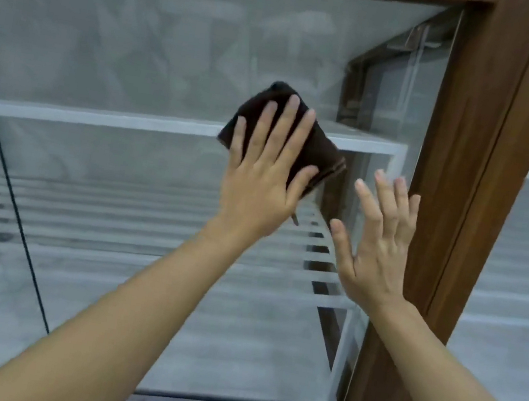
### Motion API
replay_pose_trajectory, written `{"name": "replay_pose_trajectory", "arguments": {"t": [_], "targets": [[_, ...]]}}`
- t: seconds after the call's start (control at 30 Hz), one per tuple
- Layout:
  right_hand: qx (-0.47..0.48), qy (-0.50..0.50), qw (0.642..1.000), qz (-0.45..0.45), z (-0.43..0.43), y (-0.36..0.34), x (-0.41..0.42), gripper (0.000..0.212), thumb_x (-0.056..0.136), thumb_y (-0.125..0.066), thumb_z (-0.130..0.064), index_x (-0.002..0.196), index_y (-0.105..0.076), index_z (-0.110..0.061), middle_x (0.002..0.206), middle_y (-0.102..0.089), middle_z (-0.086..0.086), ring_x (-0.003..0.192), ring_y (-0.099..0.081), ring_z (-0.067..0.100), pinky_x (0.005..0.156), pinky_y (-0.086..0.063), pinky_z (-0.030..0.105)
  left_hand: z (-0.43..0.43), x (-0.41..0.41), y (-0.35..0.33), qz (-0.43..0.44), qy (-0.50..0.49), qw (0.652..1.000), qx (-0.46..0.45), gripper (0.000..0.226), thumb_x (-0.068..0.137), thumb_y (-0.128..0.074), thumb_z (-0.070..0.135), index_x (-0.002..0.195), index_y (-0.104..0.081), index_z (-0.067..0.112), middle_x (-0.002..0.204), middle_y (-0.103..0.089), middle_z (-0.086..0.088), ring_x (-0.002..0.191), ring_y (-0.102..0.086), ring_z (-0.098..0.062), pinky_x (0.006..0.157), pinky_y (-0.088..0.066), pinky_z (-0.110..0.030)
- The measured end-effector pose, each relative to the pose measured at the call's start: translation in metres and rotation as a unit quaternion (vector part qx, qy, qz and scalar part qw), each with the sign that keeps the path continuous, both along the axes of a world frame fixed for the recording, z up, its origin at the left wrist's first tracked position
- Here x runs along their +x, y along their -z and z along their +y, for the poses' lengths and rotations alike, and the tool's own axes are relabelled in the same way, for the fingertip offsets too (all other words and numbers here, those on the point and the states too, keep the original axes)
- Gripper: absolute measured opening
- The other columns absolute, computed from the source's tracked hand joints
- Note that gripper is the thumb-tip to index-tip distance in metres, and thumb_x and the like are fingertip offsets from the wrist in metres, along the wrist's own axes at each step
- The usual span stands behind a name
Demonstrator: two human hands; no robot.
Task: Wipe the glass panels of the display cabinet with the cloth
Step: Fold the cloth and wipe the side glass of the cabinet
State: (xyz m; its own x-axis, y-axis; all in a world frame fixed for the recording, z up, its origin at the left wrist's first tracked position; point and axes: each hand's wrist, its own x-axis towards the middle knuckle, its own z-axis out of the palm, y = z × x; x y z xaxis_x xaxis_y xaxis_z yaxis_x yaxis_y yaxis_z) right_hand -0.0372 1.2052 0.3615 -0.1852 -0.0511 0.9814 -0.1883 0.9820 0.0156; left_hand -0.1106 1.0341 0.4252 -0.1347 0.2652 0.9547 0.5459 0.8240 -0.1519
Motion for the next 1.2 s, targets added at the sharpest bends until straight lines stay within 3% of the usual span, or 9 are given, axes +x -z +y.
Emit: {"name": "replay_pose_trajectory", "arguments": {"t": [0.1,0.23,0.3,0.53,0.63,0.8,0.9,1.07,1.2], "targets": [[-0.029,-0.017,0.999,-0.003,-0.022,0.006,-0.008,0.052,0.102,-0.042,-0.038,0.147,-0.033,-0.013,0.158,-0.025,0.01,0.15,-0.017,0.032,0.121,-0.013,0.059,0.001,0.003,0.013,-0.027,0.001,0.998,0.064,0.063,0.104,-0.04,0.046,0.158,-0.022,0.019,0.166,-0.013,-0.006,0.154,-0.009,-0.025,0.124,-0.005,-0.049],[-0.045,-0.008,0.999,-0.029,-0.039,0.029,-0.013,0.052,0.101,-0.045,-0.034,0.148,-0.033,-0.016,0.158,-0.03,0.01,0.151,-0.018,0.03,0.122,-0.008,0.059,-0.026,0.025,0.165,-0.113,-0.015,0.993,0.023,0.068,0.103,-0.035,0.047,0.16,-0.002,0.026,0.166,0.013,0.005,0.153,-0.003,-0.023,0.125,0.003,-0.045],[-0.033,0.002,0.998,-0.046,-0.046,0.041,-0.012,0.052,0.101,-0.045,-0.035,0.149,-0.034,-0.016,0.158,-0.03,0.008,0.151,-0.018,0.028,0.121,-0.008,0.06,-0.042,0.024,0.19,-0.136,-0.024,0.99,0.011,0.068,0.102,-0.032,0.048,0.159,0.0,0.029,0.166,0.015,0.008,0.15,-0.007,-0.023,0.124,0.006,-0.042],[-0.001,0.02,0.997,-0.079,-0.082,0.043,-0.018,0.054,0.1,-0.049,-0.025,0.15,-0.03,-0.018,0.159,-0.025,0.007,0.15,-0.015,0.029,0.119,-0.01,0.064,-0.078,-0.011,0.012,-0.112,-0.036,0.979,0.166,0.067,0.103,-0.035,0.049,0.159,-0.018,0.016,0.166,-0.013,-0.011,0.154,-0.008,-0.029,0.123,-0.002,-0.048],[0.021,0.031,0.996,-0.084,-0.102,0.044,-0.022,0.054,0.1,-0.046,-0.028,0.151,-0.029,-0.019,0.16,-0.022,0.007,0.15,-0.016,0.03,0.118,-0.012,0.065,-0.095,-0.014,0.043,-0.111,-0.035,0.98,0.162,0.068,0.104,-0.032,0.049,0.159,-0.014,0.015,0.167,-0.01,-0.012,0.154,-0.007,-0.03,0.123,-0.003,-0.049],[0.031,0.079,0.985,-0.15,-0.125,0.063,-0.032,0.063,0.103,-0.035,-0.041,0.158,-0.013,-0.019,0.166,-0.004,0.003,0.153,-0.002,0.027,0.119,-0.005,0.066,-0.148,0.006,0.213,-0.215,-0.053,0.973,0.063,0.068,0.104,-0.024,0.051,0.159,0.005,0.022,0.166,0.015,0.0,0.152,-0.003,-0.031,0.117,-0.018,-0.058],[0.041,0.103,0.978,-0.174,-0.123,0.068,-0.039,0.07,0.102,-0.033,-0.048,0.158,0.0,-0.022,0.165,0.013,-0.002,0.153,0.009,0.024,0.118,0.003,0.063,-0.17,-0.009,0.179,-0.21,-0.061,0.974,0.065,0.072,0.102,-0.029,0.048,0.159,0.005,0.021,0.166,0.015,-0.001,0.151,0.0,-0.029,0.12,-0.012,-0.056],[0.038,0.114,0.978,-0.171,-0.124,0.071,-0.043,0.071,0.101,-0.03,-0.051,0.158,0.0,-0.022,0.165,0.014,-0.003,0.152,0.011,0.023,0.118,0.005,0.063,-0.176,-0.034,0.036,-0.162,-0.05,0.962,0.212,0.071,0.103,-0.032,0.046,0.158,-0.01,0.007,0.166,-0.007,-0.017,0.153,-0.004,-0.035,0.123,-0.003,-0.054],[0.031,0.115,0.98,-0.16,-0.124,0.075,-0.047,0.069,0.101,-0.027,-0.051,0.158,0.001,-0.023,0.165,0.015,-0.004,0.152,0.012,0.023,0.118,0.005,0.063,-0.19,-0.037,0.084,-0.147,-0.04,0.97,0.189,0.07,0.105,-0.03,0.046,0.159,-0.005,0.009,0.166,-0.003,-0.017,0.154,0.0,-0.034,0.124,-0.001,-0.054]]}}
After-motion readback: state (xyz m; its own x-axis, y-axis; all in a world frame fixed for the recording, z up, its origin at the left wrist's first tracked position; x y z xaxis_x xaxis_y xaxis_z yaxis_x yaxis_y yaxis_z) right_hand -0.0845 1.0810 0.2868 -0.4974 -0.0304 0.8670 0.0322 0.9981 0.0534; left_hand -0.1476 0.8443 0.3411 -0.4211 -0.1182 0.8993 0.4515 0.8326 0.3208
